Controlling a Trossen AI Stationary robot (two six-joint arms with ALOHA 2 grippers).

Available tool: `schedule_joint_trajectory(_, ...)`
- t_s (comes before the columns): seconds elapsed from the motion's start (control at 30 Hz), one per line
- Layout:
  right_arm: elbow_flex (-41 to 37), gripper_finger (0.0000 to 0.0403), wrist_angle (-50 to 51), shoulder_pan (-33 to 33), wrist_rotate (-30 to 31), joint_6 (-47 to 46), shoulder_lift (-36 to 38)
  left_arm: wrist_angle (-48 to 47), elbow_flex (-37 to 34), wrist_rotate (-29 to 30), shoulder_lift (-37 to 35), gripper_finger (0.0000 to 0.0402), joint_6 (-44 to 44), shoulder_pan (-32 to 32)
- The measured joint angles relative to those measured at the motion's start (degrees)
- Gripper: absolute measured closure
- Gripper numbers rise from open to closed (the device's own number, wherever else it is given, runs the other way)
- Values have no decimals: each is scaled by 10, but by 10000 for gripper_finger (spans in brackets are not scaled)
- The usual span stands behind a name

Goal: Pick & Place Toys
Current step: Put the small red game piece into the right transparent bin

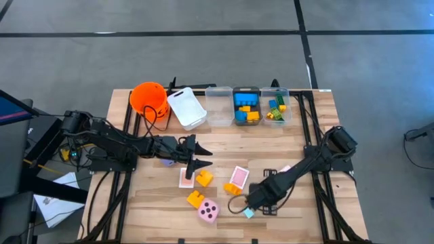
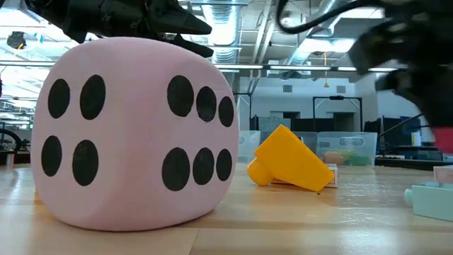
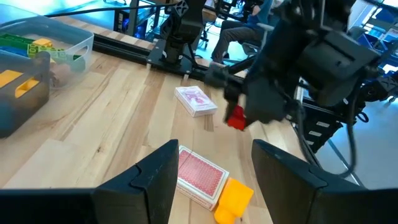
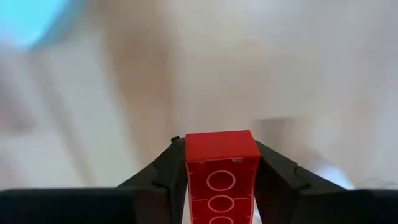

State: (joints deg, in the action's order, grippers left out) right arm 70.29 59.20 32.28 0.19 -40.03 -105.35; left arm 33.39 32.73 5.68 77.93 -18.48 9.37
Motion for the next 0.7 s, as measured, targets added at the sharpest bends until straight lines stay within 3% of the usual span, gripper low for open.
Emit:
schedule_joint_trajectory(0.17, 24, 269, 48, 2, 151, -100, 40, 0, 0, 0, 0, 204, 0, 0)
schedule_joint_trajectory(0.4, 24, 269, 173, -11, 549, -347, 101, 0, 0, 0, 0, 204, 1, 0)
schedule_joint_trajectory(0.47, 24, 269, 223, -31, 625, -417, 114, 1, 0, 0, 0, 204, 1, 0)
schedule_joint_trajectory(0.57, 16, 269, 285, -83, 686, -486, 133, 1, 0, 0, 0, 204, 1, 0)
schedule_joint_trajectory(0.7, -24, 269, 301, -184, 690, -496, 164, 0, 0, 0, 0, 204, 2, 0)
